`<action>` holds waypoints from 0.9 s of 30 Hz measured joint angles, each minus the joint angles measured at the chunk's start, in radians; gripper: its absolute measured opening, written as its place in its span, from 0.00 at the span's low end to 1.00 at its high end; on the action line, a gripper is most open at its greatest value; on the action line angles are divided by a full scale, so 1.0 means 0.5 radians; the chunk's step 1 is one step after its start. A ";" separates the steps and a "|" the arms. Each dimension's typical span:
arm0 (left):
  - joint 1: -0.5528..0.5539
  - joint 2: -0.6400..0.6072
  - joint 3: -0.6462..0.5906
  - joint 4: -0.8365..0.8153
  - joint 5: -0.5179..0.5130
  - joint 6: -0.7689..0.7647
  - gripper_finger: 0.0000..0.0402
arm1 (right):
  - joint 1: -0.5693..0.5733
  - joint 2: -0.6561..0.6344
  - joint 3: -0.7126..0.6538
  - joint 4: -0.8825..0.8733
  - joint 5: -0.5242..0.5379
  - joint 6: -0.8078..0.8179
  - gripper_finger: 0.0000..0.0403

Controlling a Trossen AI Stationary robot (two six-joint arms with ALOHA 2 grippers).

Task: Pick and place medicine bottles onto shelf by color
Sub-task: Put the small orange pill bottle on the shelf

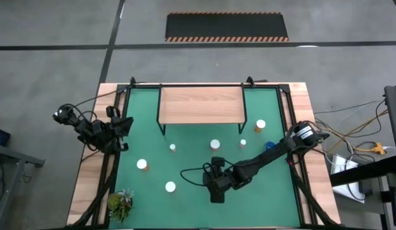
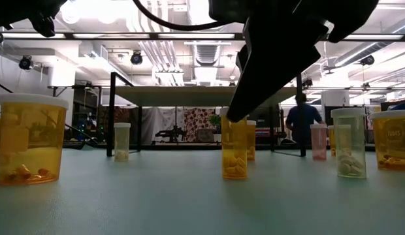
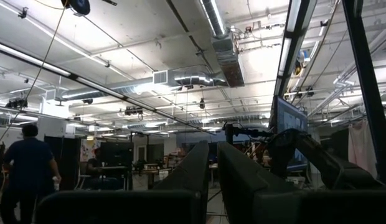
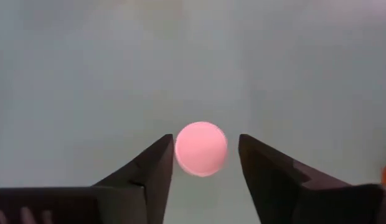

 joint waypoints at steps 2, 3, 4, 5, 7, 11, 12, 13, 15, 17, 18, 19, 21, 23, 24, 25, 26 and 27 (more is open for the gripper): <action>0.000 0.000 0.000 0.000 0.000 0.000 0.04 | 0.000 0.000 -0.001 0.002 -0.006 0.000 0.37; 0.000 0.000 0.000 0.000 0.000 0.000 0.04 | 0.000 0.000 0.000 0.004 -0.007 -0.001 0.34; 0.000 0.000 0.000 0.000 0.000 0.000 0.04 | 0.000 0.000 0.000 0.006 -0.009 -0.001 0.32; 0.000 0.000 0.000 0.000 0.000 0.000 0.04 | 0.000 0.000 -0.001 0.008 -0.018 0.001 0.30; 0.000 0.000 0.001 0.000 0.000 0.000 0.04 | 0.000 0.000 0.000 0.013 -0.029 0.001 0.27; 0.000 0.000 0.001 0.000 0.000 0.000 0.04 | 0.000 -0.001 0.000 0.018 -0.057 0.016 0.25; 0.000 0.000 0.001 0.000 0.000 0.001 0.04 | 0.000 -0.001 0.000 0.019 -0.057 0.020 0.26; 0.000 0.000 0.001 0.000 0.000 0.000 0.04 | 0.000 -0.001 0.000 0.020 -0.057 0.030 0.27; 0.000 0.000 0.002 0.000 0.000 0.001 0.04 | 0.000 -0.003 0.000 0.020 -0.059 0.045 0.28; 0.000 0.000 0.002 0.000 0.000 0.001 0.04 | -0.001 -0.019 0.000 0.018 -0.067 0.076 0.29; 0.000 0.000 0.002 0.000 0.000 0.000 0.04 | -0.001 -0.035 0.000 0.020 -0.068 0.089 0.29; 0.000 0.000 0.002 0.000 0.000 0.000 0.04 | -0.004 -0.053 0.006 0.017 -0.070 0.094 0.29; 0.000 0.000 0.002 0.000 0.000 0.000 0.04 | -0.012 -0.090 0.049 0.023 -0.070 0.095 0.28; -0.001 0.000 0.002 0.000 0.000 0.000 0.04 | -0.027 -0.126 0.120 0.015 -0.070 0.085 0.28; -0.001 0.000 0.002 0.000 0.000 0.000 0.04 | -0.039 -0.140 0.165 0.004 -0.064 0.077 0.28; -0.001 0.000 0.002 0.000 0.000 0.000 0.04 | -0.055 -0.153 0.214 -0.003 -0.056 0.073 0.28; -0.001 0.000 0.002 0.000 0.000 0.000 0.04 | -0.079 -0.164 0.270 -0.018 -0.036 0.072 0.28; -0.001 0.000 0.002 0.000 0.000 0.000 0.04 | -0.107 -0.179 0.322 -0.039 -0.011 0.075 0.28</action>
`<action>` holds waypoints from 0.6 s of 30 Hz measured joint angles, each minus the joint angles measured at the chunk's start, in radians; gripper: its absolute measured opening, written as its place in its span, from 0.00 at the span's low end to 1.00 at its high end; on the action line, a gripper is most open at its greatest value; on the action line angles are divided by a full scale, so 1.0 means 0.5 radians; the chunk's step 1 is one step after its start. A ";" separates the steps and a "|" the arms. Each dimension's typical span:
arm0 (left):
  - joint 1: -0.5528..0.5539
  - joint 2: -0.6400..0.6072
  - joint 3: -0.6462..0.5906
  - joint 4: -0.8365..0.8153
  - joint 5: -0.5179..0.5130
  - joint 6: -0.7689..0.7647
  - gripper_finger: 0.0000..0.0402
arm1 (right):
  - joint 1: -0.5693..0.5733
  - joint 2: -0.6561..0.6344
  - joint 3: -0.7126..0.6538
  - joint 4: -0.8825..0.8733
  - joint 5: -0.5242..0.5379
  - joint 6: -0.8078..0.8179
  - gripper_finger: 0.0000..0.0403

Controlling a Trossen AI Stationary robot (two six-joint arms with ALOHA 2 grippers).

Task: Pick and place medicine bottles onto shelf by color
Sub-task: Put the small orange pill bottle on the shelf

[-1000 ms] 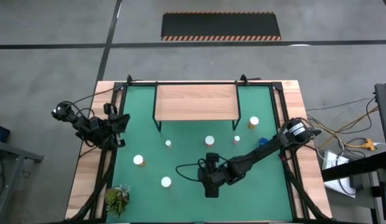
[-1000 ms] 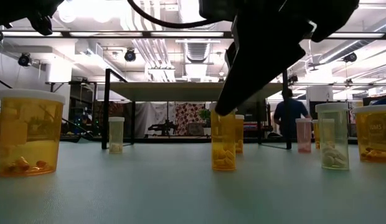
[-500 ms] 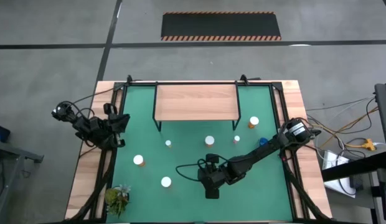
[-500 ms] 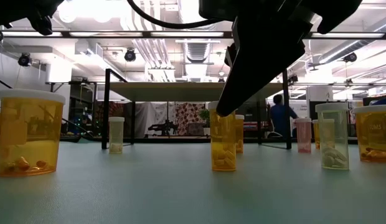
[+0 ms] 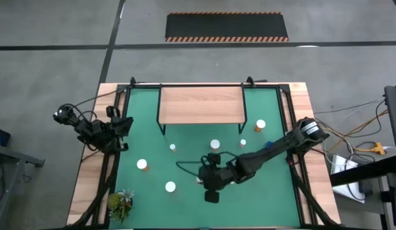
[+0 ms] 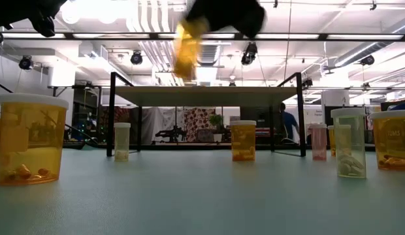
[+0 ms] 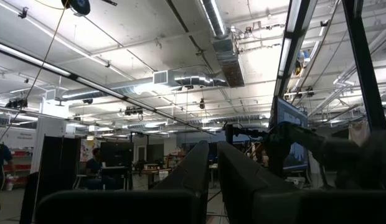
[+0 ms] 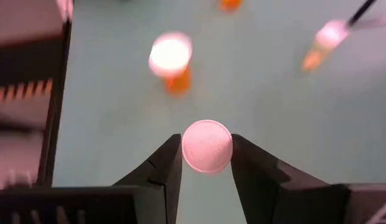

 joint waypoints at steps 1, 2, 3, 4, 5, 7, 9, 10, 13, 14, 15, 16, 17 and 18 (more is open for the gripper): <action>0.000 0.000 0.000 0.000 0.000 0.000 0.04 | -0.039 -0.009 0.055 -0.031 0.012 0.007 0.28; 0.000 0.000 0.000 0.000 0.000 0.000 0.04 | -0.082 -0.019 0.115 -0.063 0.016 0.008 0.28; 0.000 0.000 0.000 0.000 0.000 0.000 0.04 | -0.128 -0.028 0.175 -0.114 0.019 0.008 0.28; 0.000 0.000 0.000 0.000 0.000 0.000 0.04 | -0.182 -0.033 0.239 -0.190 0.023 0.008 0.28; 0.000 -0.001 0.000 0.001 0.000 0.000 0.04 | -0.235 -0.034 0.306 -0.271 0.024 0.006 0.28; 0.000 -0.001 0.000 0.000 0.000 0.001 0.04 | -0.356 -0.034 0.447 -0.439 0.005 0.003 0.28; 0.000 -0.002 0.000 0.001 0.000 0.001 0.04 | -0.490 -0.034 0.575 -0.622 -0.007 -0.002 0.28; 0.000 -0.003 0.000 0.001 0.000 0.002 0.04 | -0.561 -0.034 0.630 -0.684 -0.007 -0.002 0.28; 0.000 -0.004 0.004 0.005 -0.001 0.002 0.04 | -0.776 -0.033 0.794 -0.885 -0.006 -0.003 0.28; 0.000 -0.004 0.006 0.006 -0.001 0.002 0.04 | -0.849 -0.034 0.850 -0.951 -0.005 -0.004 0.28; 0.000 -0.005 0.007 0.008 -0.001 0.002 0.04 | -0.920 -0.033 0.896 -1.011 -0.005 -0.007 0.28; 0.000 -0.005 0.007 0.009 -0.001 0.002 0.04 | -0.993 -0.034 0.934 -1.067 -0.006 -0.010 0.28; 0.000 -0.005 0.007 0.008 -0.001 0.006 0.04 | -1.064 -0.037 0.964 -1.123 -0.005 -0.011 0.28; 0.000 -0.005 0.007 0.007 -0.001 0.009 0.04 | -1.137 -0.038 0.988 -1.182 -0.006 -0.013 0.28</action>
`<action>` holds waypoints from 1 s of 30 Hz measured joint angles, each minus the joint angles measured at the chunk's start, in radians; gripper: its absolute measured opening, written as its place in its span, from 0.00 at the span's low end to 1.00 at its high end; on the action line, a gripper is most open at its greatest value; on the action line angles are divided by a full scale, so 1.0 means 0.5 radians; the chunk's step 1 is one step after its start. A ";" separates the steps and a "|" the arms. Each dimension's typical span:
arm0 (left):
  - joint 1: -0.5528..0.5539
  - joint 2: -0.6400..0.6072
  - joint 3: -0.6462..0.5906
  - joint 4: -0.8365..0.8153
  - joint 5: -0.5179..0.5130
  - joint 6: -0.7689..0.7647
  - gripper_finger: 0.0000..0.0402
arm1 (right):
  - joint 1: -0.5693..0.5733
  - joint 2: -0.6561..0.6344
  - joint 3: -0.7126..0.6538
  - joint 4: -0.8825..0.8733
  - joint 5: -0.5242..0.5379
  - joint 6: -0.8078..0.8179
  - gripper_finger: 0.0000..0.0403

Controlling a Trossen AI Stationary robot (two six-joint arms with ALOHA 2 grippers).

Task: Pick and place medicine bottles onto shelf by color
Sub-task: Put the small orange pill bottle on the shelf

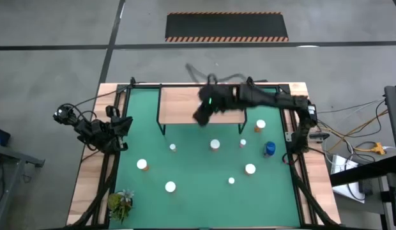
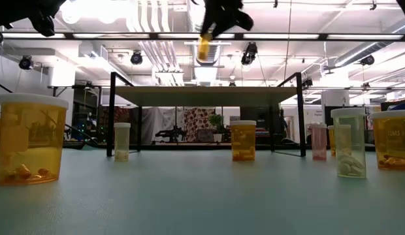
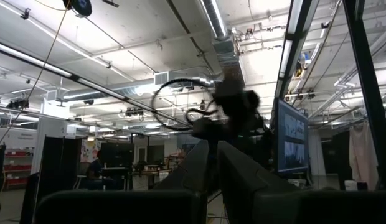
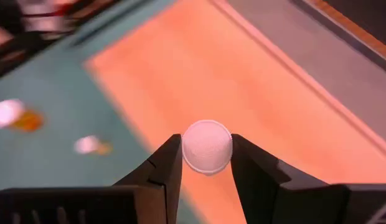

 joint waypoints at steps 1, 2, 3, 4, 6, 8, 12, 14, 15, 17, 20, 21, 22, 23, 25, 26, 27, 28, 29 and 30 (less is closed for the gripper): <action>0.000 0.000 0.000 0.001 0.000 0.000 0.04 | -0.068 0.000 0.017 -0.053 0.000 -0.002 0.28; 0.000 0.000 0.000 0.001 0.000 0.000 0.04 | -0.137 0.000 0.030 -0.102 0.000 -0.003 0.28; 0.000 0.000 0.000 0.000 0.000 0.001 0.04 | -0.203 0.000 0.032 -0.142 0.000 -0.011 0.28; 0.000 0.000 0.000 0.000 0.000 0.001 0.04 | -0.268 0.000 0.033 -0.179 0.000 -0.019 0.28; 0.000 0.000 0.000 0.000 0.000 0.002 0.04 | -0.384 0.000 0.023 -0.240 0.000 -0.035 0.28; 0.000 0.000 0.000 0.000 0.000 0.003 0.04 | -0.484 0.000 -0.001 -0.266 -0.001 -0.044 0.28; 0.000 0.000 0.000 -0.001 0.000 0.005 0.04 | -0.624 -0.003 -0.050 -0.277 -0.071 -0.055 0.28; 0.000 0.000 0.000 -0.001 0.000 0.005 0.04 | -0.668 -0.011 -0.078 -0.285 -0.113 -0.070 0.28; 0.001 0.000 0.000 -0.001 0.000 0.005 0.04 | -0.684 -0.018 -0.092 -0.289 -0.116 -0.072 0.28; 0.000 0.000 0.000 -0.001 -0.001 0.005 0.04 | -0.698 -0.025 -0.119 -0.303 -0.124 -0.073 0.28; 0.001 0.000 0.000 -0.002 -0.001 0.005 0.04 | -0.699 -0.063 -0.174 -0.280 -0.125 -0.083 0.28; 0.000 0.000 0.000 -0.002 -0.001 0.004 0.04 | -0.698 -0.085 -0.204 -0.261 -0.125 -0.084 0.28; 0.001 0.000 0.000 -0.003 -0.001 0.004 0.04 | -0.698 -0.112 -0.242 -0.238 -0.126 -0.084 0.28; 0.001 0.000 0.000 -0.003 -0.002 0.004 0.04 | -0.698 -0.143 -0.283 -0.223 -0.123 -0.084 0.28; 0.001 0.000 0.000 -0.004 -0.001 0.003 0.04 | -0.699 -0.216 -0.385 -0.185 -0.091 -0.080 0.28; 0.000 0.000 0.000 -0.005 -0.001 0.001 0.04 | -0.699 -0.261 -0.446 -0.148 -0.082 -0.073 0.28; 0.000 0.000 0.000 -0.005 -0.002 -0.003 0.04 | -0.699 -0.309 -0.511 -0.097 -0.072 -0.067 0.28; 0.001 0.000 0.000 -0.006 -0.002 -0.004 0.04 | -0.700 -0.358 -0.573 -0.041 -0.063 -0.045 0.28; 0.000 0.000 0.000 -0.006 -0.002 -0.004 0.04 | -0.700 -0.405 -0.630 0.020 -0.055 -0.020 0.28; 0.001 0.000 0.000 -0.005 -0.002 -0.004 0.04 | -0.703 -0.449 -0.687 0.076 -0.048 0.005 0.28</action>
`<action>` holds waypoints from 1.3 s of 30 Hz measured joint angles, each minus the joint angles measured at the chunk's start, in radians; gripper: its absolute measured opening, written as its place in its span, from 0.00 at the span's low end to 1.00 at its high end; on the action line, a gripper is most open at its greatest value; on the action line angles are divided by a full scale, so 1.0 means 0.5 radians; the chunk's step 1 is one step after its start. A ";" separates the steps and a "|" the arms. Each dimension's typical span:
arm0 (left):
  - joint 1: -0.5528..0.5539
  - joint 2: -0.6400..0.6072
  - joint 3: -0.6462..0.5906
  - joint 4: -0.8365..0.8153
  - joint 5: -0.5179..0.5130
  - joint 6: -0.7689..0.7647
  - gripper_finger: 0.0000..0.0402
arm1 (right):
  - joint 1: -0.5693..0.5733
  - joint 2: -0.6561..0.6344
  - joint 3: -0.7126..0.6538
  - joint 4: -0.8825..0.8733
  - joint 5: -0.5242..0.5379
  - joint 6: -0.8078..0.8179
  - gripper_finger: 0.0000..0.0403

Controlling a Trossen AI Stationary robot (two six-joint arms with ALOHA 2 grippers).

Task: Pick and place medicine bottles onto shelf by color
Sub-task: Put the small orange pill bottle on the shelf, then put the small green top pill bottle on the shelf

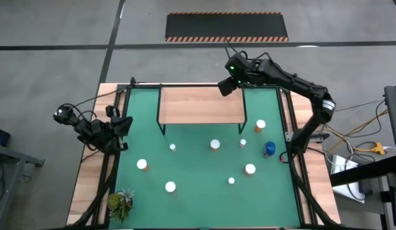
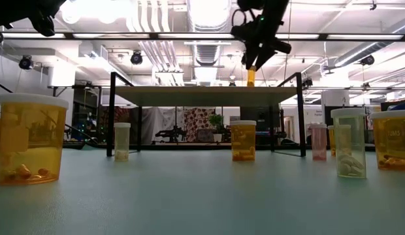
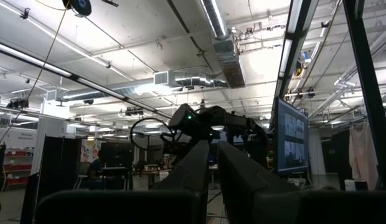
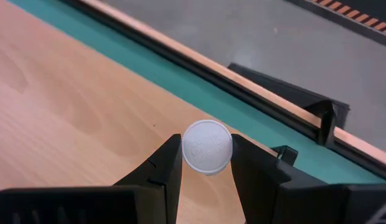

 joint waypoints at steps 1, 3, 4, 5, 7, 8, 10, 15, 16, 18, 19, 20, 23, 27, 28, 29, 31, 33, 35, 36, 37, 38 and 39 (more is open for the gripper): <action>0.000 0.000 0.000 0.000 0.000 -0.001 0.04 | 0.000 -0.036 -0.052 0.047 0.002 0.017 0.28; 0.000 0.000 0.000 0.000 0.000 -0.001 0.04 | -0.002 -0.088 -0.142 0.128 0.009 0.041 0.28; 0.000 0.000 0.000 0.000 0.000 -0.002 0.04 | -0.002 -0.102 -0.182 0.151 0.010 0.055 0.28; 0.000 0.000 0.000 0.001 0.000 -0.002 0.04 | -0.002 -0.109 -0.209 0.156 0.010 0.064 0.28; 0.000 0.000 0.000 0.001 0.000 -0.002 0.04 | -0.001 -0.110 -0.250 0.165 0.011 0.071 0.28; 0.000 0.000 0.000 0.002 0.000 -0.002 0.04 | -0.001 -0.108 -0.268 0.168 0.011 0.072 0.28; 0.000 0.000 0.000 0.003 0.000 -0.002 0.04 | 0.000 -0.092 -0.291 0.177 0.013 0.074 0.28; 0.000 0.000 0.000 0.004 0.000 -0.002 0.04 | 0.013 -0.046 -0.299 0.184 0.146 0.059 0.28; 0.000 0.000 0.000 0.004 0.000 -0.002 0.04 | 0.014 -0.046 -0.299 0.184 0.152 0.059 0.28; 0.000 0.000 0.000 0.004 0.000 -0.002 0.04 | 0.015 -0.046 -0.299 0.185 0.152 0.058 0.28; 0.000 0.000 0.000 0.003 0.000 -0.002 0.04 | 0.021 -0.046 -0.299 0.185 0.153 0.057 0.28; 0.000 0.000 0.000 0.004 0.000 -0.002 0.04 | 0.026 -0.046 -0.299 0.184 0.153 0.056 0.28; 0.000 0.000 0.000 0.004 0.000 -0.002 0.04 | 0.037 -0.046 -0.299 0.175 0.130 0.053 0.28; 0.000 0.000 0.000 0.005 -0.001 -0.002 0.04 | 0.064 -0.037 -0.299 0.137 0.099 0.053 0.32; 0.000 0.000 0.000 0.004 0.000 -0.002 0.04 | 0.073 -0.034 -0.299 0.129 0.099 0.053 0.33; 0.000 0.000 0.000 0.004 0.000 -0.002 0.04 | 0.080 -0.032 -0.299 0.122 0.099 0.052 0.34; 0.000 0.000 0.000 0.004 0.000 -0.002 0.04 | 0.097 -0.032 -0.299 0.120 0.099 0.052 0.36; 0.000 0.000 0.000 0.004 0.000 -0.002 0.04 | 0.108 -0.032 -0.299 0.121 0.099 0.052 0.39; 0.000 0.000 0.000 0.004 0.000 -0.002 0.04 | 0.108 -0.032 -0.299 0.121 0.099 0.053 0.41; 0.000 0.000 0.000 0.004 0.000 -0.002 0.04 | 0.107 -0.032 -0.299 0.121 0.099 0.054 0.42; 0.000 0.000 0.000 0.004 0.000 -0.002 0.04 | 0.106 -0.032 -0.299 0.119 0.099 0.061 0.44; 0.000 0.000 0.000 0.004 0.000 -0.002 0.04 | 0.106 -0.032 -0.297 0.116 0.099 0.065 0.45; 0.000 0.000 0.000 0.004 -0.001 -0.002 0.04 | 0.105 -0.032 -0.290 0.112 0.099 0.066 0.46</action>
